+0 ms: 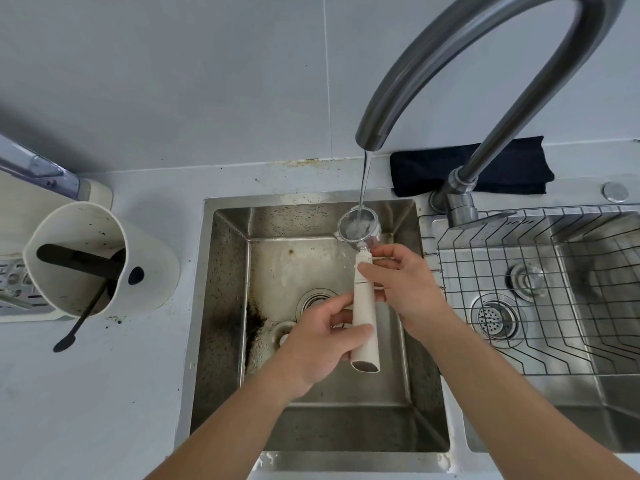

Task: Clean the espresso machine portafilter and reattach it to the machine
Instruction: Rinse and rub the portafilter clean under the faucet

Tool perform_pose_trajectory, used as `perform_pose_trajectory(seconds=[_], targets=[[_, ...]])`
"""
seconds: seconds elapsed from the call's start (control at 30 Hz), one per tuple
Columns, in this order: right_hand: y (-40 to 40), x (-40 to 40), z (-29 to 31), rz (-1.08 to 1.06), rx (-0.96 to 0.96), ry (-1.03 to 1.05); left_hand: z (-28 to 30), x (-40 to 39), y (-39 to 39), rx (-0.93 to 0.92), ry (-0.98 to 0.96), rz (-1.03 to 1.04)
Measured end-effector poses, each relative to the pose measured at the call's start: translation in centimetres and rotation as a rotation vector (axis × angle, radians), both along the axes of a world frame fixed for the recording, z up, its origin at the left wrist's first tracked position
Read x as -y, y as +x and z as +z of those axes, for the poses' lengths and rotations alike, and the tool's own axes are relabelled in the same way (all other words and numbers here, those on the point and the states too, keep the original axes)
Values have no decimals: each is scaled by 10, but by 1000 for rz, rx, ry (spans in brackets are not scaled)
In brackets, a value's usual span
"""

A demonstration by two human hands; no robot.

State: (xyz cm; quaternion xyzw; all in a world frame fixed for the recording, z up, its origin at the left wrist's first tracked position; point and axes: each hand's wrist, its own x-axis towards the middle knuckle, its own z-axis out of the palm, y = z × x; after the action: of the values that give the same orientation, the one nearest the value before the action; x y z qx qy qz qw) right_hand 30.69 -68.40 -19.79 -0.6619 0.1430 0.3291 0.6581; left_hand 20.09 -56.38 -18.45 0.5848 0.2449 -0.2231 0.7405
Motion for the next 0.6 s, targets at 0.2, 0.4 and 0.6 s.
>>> perform_pose_trajectory(seconds=[0.2, 0.4, 0.6], targets=[[-2, -6, -7, 8, -134, 47, 8, -5, 0, -10, 62, 63], [3, -11, -3, 89, -162, 158, 5, -9, -7, 12, 206, 96], [8, -10, 5, 144, -114, 317, 9, -14, -6, 82, 311, 98]])
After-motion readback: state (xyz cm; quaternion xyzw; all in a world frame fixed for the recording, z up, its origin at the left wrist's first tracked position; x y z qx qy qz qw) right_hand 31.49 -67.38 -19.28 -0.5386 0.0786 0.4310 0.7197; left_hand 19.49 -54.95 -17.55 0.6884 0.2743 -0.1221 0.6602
